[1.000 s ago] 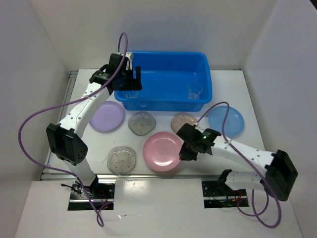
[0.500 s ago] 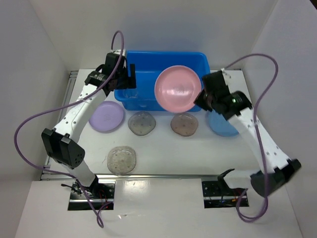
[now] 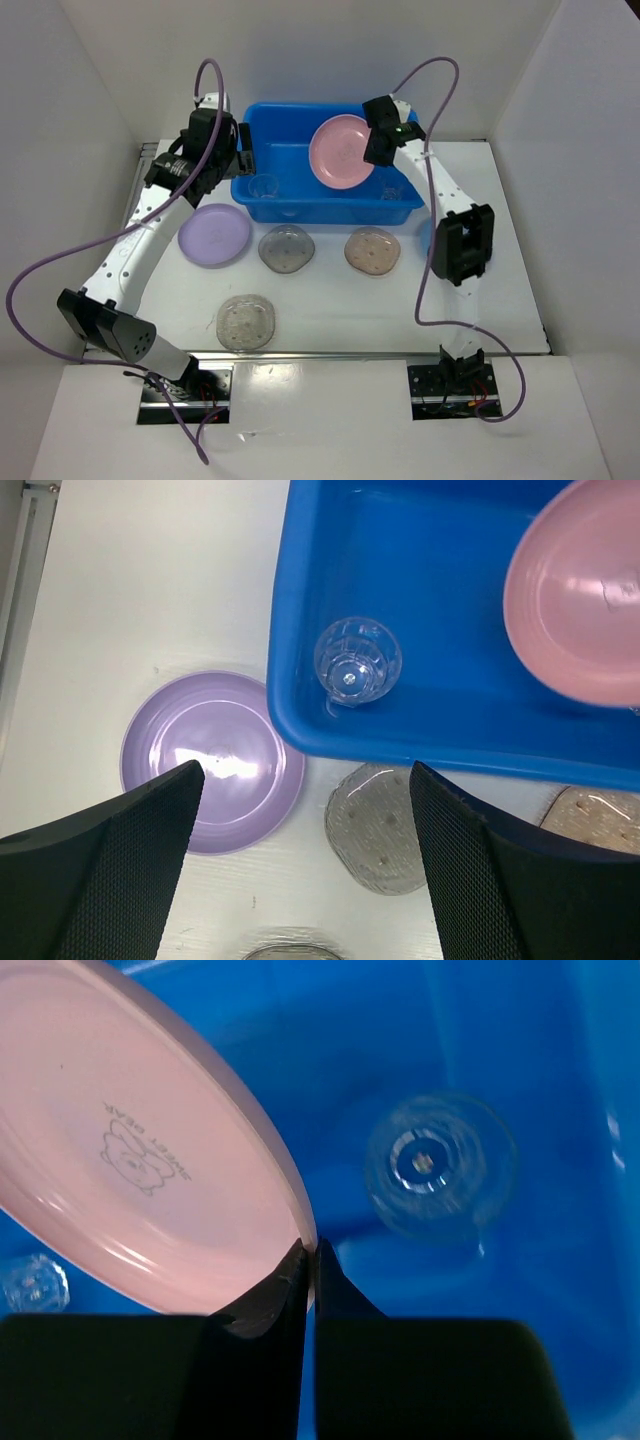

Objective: Place the mixed dishes into the plastic bin

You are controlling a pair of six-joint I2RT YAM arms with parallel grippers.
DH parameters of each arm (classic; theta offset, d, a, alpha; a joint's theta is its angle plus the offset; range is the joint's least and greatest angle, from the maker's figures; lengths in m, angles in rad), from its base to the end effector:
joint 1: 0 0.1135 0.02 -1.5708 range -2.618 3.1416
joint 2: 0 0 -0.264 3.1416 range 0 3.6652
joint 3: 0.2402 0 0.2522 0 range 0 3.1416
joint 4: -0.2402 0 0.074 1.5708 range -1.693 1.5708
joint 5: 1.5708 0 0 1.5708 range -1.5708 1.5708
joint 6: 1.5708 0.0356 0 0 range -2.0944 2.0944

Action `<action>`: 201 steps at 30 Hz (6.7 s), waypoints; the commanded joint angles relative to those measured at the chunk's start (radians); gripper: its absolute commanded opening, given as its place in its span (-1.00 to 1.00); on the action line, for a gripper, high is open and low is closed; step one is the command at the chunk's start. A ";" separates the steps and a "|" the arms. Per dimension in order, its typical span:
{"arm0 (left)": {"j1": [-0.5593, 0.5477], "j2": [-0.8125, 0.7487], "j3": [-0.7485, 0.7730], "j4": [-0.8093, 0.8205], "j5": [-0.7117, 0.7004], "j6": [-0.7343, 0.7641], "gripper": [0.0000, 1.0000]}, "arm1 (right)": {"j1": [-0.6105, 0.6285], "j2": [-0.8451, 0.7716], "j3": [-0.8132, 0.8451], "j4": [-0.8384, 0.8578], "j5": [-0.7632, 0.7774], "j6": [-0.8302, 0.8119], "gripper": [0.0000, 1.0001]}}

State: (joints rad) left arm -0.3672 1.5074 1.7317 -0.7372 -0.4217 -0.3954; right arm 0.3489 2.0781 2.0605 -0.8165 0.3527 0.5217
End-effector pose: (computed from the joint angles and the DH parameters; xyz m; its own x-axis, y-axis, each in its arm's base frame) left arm 0.3053 -0.1018 0.4377 -0.4206 -0.2147 -0.8815 -0.1813 0.9719 -0.1503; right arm 0.4425 0.1479 0.3204 -0.6547 0.2595 -0.7100 0.2578 0.9596 0.1130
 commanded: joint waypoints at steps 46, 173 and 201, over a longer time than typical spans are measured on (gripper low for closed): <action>0.537 0.338 -0.227 0.090 0.031 -0.128 -0.18 | -0.004 -0.461 -0.264 0.160 -0.028 -0.187 -0.03; 0.050 0.673 0.758 0.117 0.560 -0.151 -0.46 | -0.302 -0.501 -0.539 -0.216 0.164 -0.049 0.30; 0.154 0.300 0.143 0.128 0.600 -0.043 0.04 | -0.637 -0.118 -0.545 -0.247 0.124 -0.077 0.13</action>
State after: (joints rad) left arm -0.2111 1.8511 1.8763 -0.6357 0.1612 -0.4686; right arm -0.2947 1.9255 1.5097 -1.0435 0.4675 0.4343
